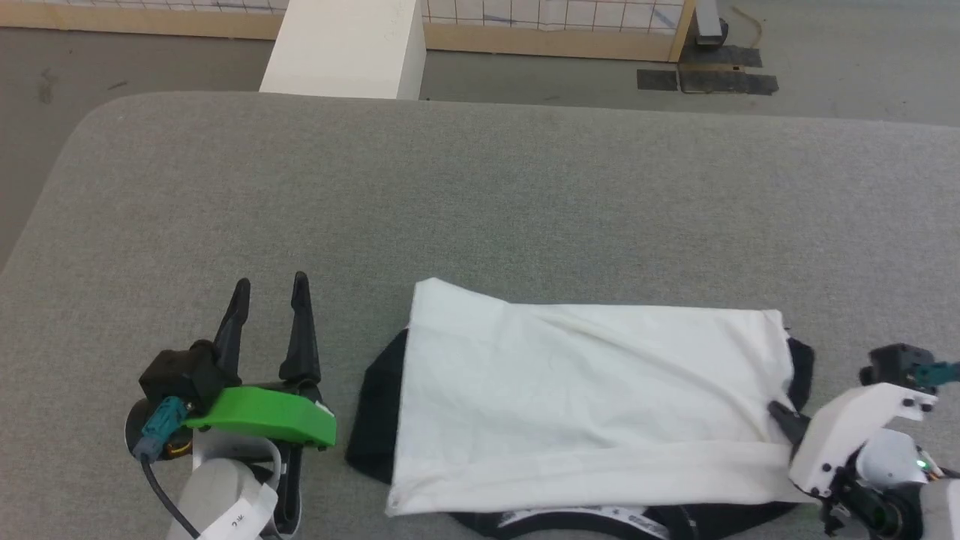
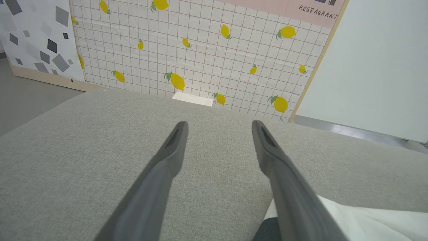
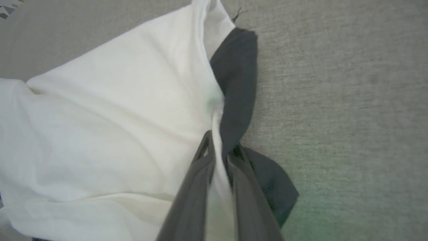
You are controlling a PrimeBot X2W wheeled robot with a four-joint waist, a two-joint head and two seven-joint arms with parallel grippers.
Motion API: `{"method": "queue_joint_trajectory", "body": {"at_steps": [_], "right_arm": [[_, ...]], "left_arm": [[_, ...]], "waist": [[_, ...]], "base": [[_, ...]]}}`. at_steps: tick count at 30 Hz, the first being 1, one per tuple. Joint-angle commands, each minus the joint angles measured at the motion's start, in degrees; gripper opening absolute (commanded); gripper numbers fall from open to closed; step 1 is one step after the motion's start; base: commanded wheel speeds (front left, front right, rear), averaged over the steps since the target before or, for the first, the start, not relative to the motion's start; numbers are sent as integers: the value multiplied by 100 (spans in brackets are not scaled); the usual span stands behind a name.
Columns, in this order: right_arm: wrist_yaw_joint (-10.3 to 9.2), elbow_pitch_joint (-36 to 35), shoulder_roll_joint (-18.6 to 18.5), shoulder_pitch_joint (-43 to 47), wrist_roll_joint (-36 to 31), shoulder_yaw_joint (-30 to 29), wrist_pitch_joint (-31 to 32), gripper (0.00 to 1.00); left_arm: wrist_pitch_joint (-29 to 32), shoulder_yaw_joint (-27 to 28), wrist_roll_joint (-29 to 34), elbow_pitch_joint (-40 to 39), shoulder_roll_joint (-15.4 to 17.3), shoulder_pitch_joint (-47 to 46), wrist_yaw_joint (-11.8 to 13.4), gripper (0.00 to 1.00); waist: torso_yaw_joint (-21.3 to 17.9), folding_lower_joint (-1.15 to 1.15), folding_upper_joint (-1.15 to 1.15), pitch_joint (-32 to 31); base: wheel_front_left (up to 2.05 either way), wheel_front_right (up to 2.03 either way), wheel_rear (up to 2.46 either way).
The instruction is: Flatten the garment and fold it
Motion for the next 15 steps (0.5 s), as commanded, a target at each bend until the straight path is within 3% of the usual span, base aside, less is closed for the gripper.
{"method": "queue_joint_trajectory", "body": {"at_steps": [1,9,15], "right_arm": [[-12,-66,-51,111,-156,-215,-122,0],[-12,-354,-142,205,-1210,-1313,-574,0],[-12,-902,-77,351,-1336,-1218,-565,0]], "left_arm": [[-26,41,54,-13,-32,-41,-47,100],[-26,69,329,-91,-54,14,-57,100],[-26,54,645,-204,-60,47,-35,100]], "waist": [[-11,0,0,-4],[-60,0,0,-30],[-86,0,0,-55]], "base": [[0,0,0],[0,0,0],[0,0,0]]}}
